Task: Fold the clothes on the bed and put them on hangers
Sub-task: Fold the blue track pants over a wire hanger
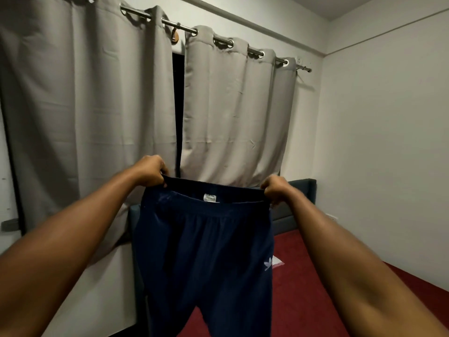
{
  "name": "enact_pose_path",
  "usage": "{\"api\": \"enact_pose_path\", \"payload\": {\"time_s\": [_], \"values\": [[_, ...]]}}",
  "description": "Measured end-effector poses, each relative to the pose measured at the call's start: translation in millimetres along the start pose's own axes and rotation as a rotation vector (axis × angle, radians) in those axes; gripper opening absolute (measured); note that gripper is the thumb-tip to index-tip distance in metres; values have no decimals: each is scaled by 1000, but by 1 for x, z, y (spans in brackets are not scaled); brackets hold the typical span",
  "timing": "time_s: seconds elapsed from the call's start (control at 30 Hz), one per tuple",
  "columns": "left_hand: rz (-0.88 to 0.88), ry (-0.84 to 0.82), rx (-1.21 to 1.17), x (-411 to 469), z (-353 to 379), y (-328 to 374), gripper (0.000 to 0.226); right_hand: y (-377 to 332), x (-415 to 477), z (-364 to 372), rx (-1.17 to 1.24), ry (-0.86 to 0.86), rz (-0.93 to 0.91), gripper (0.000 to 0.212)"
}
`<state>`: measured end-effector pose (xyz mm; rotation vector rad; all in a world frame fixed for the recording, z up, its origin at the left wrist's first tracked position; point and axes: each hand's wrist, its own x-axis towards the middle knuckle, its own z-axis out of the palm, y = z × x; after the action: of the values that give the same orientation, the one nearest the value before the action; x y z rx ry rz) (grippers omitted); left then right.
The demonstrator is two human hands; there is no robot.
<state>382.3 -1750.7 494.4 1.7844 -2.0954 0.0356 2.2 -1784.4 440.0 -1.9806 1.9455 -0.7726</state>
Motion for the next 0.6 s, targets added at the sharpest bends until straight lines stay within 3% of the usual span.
{"api": "enact_pose_path", "payload": {"time_s": [0.1,0.2,0.3,0.43,0.53,0.6], "values": [[-143,-177,-103,-8,-6,-15,21,-15,5,-23,102,0,-42,24],[-255,-266,-300,-26,-10,-25,21,-20,-1,-37,188,-140,-56,23],[-306,-196,-607,-39,-11,-25,17,-19,-5,-45,314,-166,-63,26],[-282,-49,-897,-49,-8,-16,10,-23,-20,-48,550,5,-69,7],[-258,64,-881,-56,4,-7,7,-16,-34,-44,558,-157,-48,17],[-187,-10,-894,-63,15,-7,23,-3,-37,-43,548,-276,-45,35]]}}
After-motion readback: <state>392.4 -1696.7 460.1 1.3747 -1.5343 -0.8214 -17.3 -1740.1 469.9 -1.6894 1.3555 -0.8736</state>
